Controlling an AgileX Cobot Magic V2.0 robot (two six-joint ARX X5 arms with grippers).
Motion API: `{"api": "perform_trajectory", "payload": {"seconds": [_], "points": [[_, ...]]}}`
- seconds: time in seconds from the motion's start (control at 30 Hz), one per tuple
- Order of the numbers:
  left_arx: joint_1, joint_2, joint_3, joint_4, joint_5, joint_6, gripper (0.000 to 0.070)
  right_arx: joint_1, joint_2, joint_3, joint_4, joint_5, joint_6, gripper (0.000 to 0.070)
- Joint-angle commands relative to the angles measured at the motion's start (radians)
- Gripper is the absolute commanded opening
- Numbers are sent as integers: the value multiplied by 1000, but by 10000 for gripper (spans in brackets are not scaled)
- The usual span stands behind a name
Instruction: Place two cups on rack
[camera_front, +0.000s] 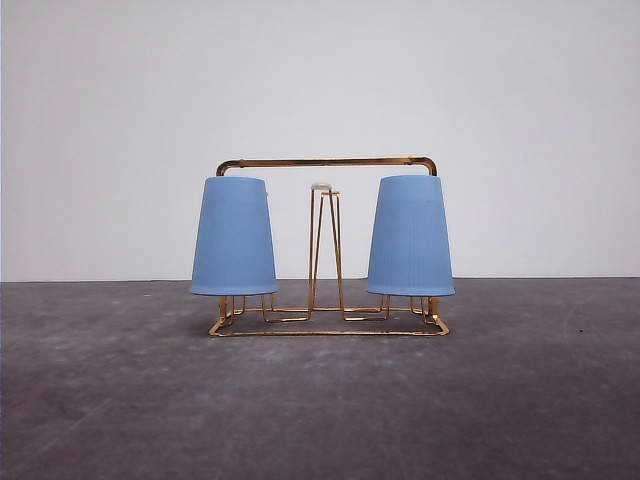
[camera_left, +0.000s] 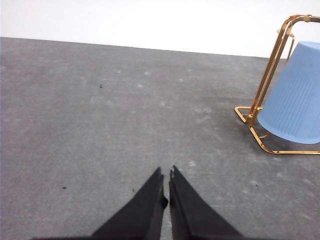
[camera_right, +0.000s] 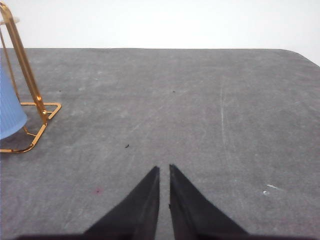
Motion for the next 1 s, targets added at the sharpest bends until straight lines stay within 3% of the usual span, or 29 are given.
{"api": "perform_trajectory", "payload": {"seconds": [0.0,0.97], "points": [[2,0,-15,13,-3,10,0,0,-1,-3,11,1,11,32],[2,0,-15,13,-3,10,0,0,-1,-3,11,0,11,33]]}}
